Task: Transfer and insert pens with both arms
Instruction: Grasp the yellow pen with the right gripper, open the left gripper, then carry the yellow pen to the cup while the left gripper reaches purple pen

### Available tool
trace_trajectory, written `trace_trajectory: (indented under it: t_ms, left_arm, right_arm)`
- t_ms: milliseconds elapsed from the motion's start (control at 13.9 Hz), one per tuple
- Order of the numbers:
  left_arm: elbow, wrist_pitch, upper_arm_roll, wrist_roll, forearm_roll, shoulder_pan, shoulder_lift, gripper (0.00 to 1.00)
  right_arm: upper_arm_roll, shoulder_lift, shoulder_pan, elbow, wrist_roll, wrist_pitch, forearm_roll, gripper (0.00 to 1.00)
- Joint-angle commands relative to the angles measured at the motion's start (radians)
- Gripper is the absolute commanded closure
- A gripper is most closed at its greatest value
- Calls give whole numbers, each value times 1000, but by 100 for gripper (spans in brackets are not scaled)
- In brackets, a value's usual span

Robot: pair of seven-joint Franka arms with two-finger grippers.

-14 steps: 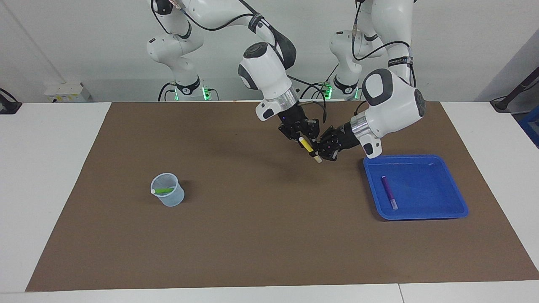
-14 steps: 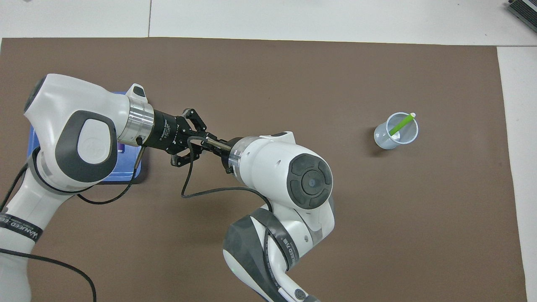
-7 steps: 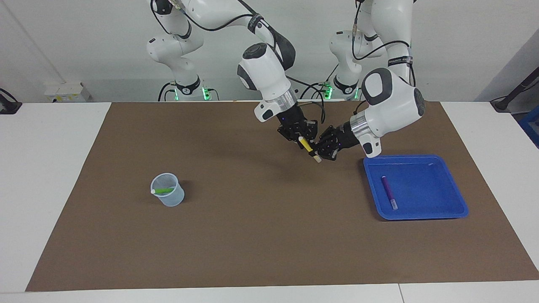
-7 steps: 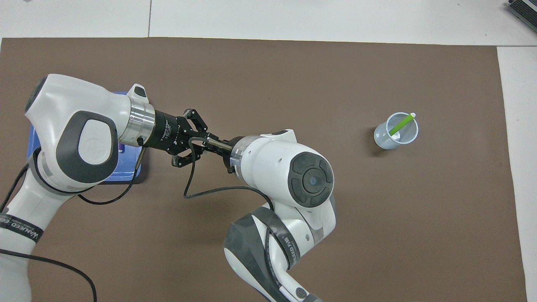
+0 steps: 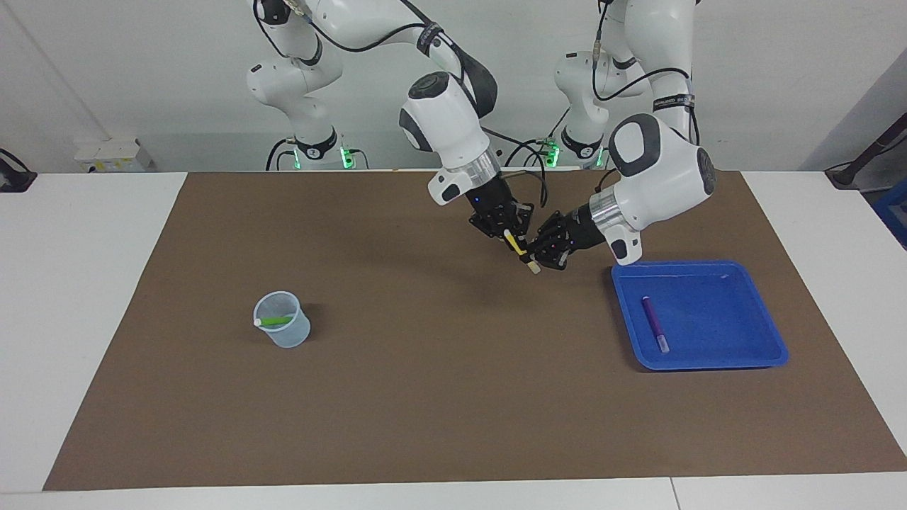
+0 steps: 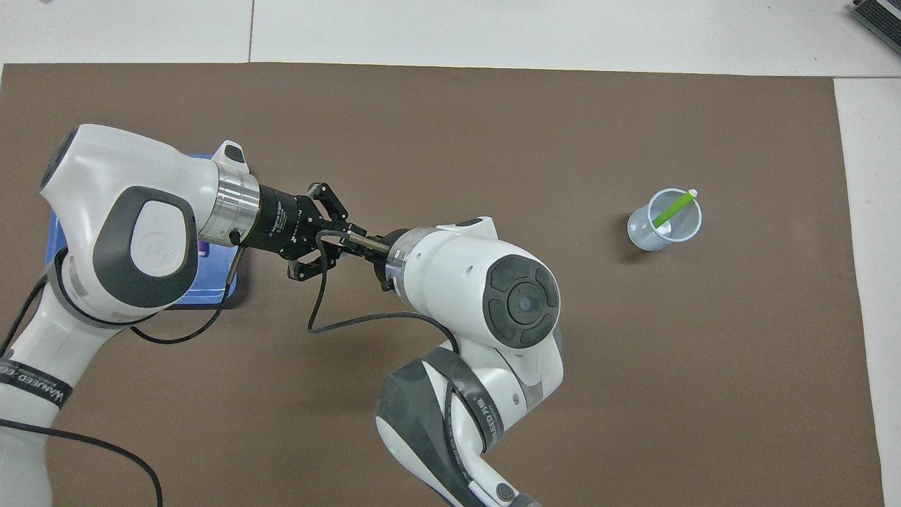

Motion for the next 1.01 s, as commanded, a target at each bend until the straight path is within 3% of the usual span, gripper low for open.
trace_trajectory:
  t_ms: [0,72,361,577,721,938]
  left_arm:
    - [-34,19,11,5,-12,-10,-35,24]
    - [-30,17,11,1,-12,-10,-36,0]
    - [-34,13,14,33,23,3,-56,0]
    - [-54,17,17,170,232,6,-59,0]
    - [-77,17,17,277,324,56,-73,0]
    - [-105,26,17,537,335,166,-85,0]
  right_arm:
    - [1,0,-13,8,-18,-20,-12,100]
    - [1,0,-13,6,-21,-22,-12,100]
    - [0,-14,-26,-1,-86,-69,-68,100]
    - [1,-51,-65,-12,-170,-144,-85,100]
    - [1,-85,-98,-14,-243,-227,-87,100]
    - [1,-143,-164,-23,-378,-359,-87,100]
